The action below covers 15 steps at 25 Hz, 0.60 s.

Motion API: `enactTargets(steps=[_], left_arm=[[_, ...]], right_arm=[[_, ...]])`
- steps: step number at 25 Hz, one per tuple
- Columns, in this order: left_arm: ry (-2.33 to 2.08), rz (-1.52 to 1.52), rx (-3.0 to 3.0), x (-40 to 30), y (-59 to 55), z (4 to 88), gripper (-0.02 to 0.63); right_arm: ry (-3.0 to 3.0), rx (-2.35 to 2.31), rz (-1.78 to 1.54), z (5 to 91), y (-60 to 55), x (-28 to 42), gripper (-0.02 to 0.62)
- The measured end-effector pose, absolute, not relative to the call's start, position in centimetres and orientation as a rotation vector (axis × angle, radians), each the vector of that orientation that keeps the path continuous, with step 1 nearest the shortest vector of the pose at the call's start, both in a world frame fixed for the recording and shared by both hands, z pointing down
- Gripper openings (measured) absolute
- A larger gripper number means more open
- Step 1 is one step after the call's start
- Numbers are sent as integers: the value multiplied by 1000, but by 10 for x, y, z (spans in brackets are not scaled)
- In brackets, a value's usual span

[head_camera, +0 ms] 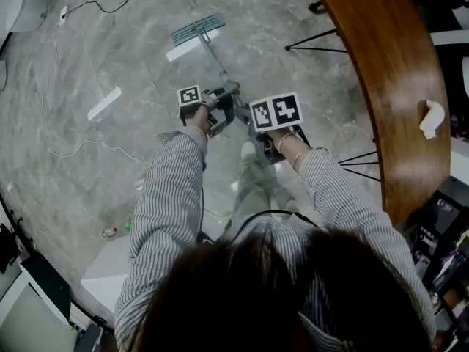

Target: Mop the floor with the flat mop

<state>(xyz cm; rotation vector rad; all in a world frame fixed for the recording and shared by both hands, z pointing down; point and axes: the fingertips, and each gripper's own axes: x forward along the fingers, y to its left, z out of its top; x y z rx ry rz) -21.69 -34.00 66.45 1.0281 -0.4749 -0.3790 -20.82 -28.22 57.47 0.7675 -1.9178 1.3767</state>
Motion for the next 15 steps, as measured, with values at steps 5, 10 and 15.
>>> enactTargets(steps=[5, 10, 15], left_arm=[[-536, -390, 1030, -253, -397, 689, 164], [-599, -484, 999, -279, -449, 694, 158], [-625, -421, 1029, -290, -461, 708, 156]], right_arm=[[-1890, 846, 1367, 598, -337, -240, 121], [-1882, 929, 1329, 601, -387, -260, 112], [-1863, 954, 1284, 606, -397, -269, 109]])
